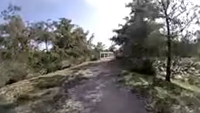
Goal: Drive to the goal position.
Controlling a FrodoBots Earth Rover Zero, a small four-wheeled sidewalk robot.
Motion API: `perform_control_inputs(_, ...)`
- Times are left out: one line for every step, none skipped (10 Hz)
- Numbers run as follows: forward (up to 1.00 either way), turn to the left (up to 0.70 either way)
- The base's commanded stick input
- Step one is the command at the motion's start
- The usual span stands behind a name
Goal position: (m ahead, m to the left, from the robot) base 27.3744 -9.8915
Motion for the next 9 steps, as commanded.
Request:
perform_control_inputs(0.70, 0.35)
perform_control_inputs(0.70, 0.35)
perform_control_inputs(0.70, 0.35)
perform_control_inputs(0.70, 0.35)
perform_control_inputs(0.70, 0.19)
perform_control_inputs(0.70, 0.00)
perform_control_inputs(0.70, 0.00)
perform_control_inputs(0.70, 0.00)
perform_control_inputs(0.70, 0.00)
